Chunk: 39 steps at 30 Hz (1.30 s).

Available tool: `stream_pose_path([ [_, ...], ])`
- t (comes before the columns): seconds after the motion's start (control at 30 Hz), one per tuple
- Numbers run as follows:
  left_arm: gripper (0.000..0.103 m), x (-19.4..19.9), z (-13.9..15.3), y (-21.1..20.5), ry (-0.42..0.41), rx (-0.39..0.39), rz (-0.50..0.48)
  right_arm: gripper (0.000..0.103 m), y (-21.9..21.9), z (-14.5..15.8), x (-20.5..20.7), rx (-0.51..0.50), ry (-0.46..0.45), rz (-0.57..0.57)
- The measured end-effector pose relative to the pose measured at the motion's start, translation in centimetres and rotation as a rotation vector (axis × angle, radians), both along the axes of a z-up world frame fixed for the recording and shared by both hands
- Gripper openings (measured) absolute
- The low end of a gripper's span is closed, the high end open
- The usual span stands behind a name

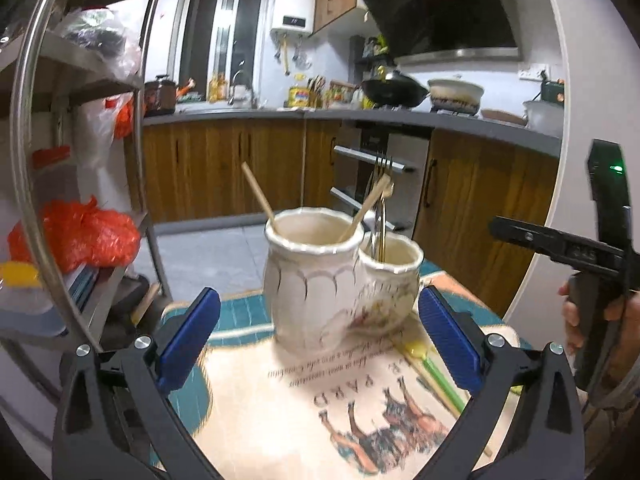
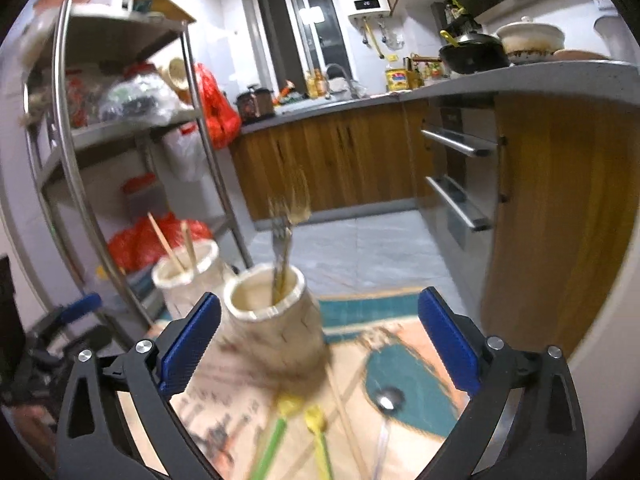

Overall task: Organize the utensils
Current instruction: 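Withdraw both open grippers from the vase back over the table, then lower the right gripper onto the yellow-green spoon and close on it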

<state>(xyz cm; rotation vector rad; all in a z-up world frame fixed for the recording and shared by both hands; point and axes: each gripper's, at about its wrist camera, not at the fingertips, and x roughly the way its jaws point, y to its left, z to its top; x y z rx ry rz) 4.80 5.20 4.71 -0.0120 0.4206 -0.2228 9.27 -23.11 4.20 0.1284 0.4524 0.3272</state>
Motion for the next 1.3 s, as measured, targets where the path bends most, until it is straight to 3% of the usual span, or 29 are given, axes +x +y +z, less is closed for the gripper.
stream_pose_path([
  [0.17,0.098,-1.0,-1.2,-0.8,0.068,0.016,-0.016,0.098,-0.4,-1.4,-2.1,-0.059,0.036,-0.001],
  [0.4,0.098,-1.6,-3.1,-3.9,0.166,0.147,-0.036,0.098,-0.7,-3.4,-4.0,-0.147,0.057,0.020],
  [0.57,0.098,-2.5,-3.7,-5.3,0.150,0.156,-0.054,0.098,-0.8,-5.1,-3.9,-0.185,0.125,0.069],
  [0.7,0.098,-2.2,-4.5,-5.9,0.193,0.171,-0.048,0.098,-0.7,-6.2,-3.3,-0.221,0.177,0.092],
  [0.87,0.098,-1.4,-5.4,-5.4,0.260,0.114,-0.037,0.094,0.3,-7.5,-2.9,-0.273,0.232,0.149],
  [0.93,0.098,-1.3,-5.6,-5.2,0.268,0.093,-0.035,0.086,0.8,-8.1,-2.9,-0.297,0.251,0.180],
  [1.0,0.097,-1.1,-5.8,-5.1,0.269,0.092,-0.025,0.069,1.6,-8.6,-2.8,-0.322,0.272,0.202],
  [1.1,0.097,-1.0,-6.0,-5.1,0.278,0.092,-0.019,0.052,2.3,-9.3,-2.4,-0.335,0.304,0.228],
  [1.3,0.097,-0.8,-6.4,-5.4,0.284,0.107,-0.017,0.029,3.3,-9.6,-1.7,-0.340,0.326,0.257],
])
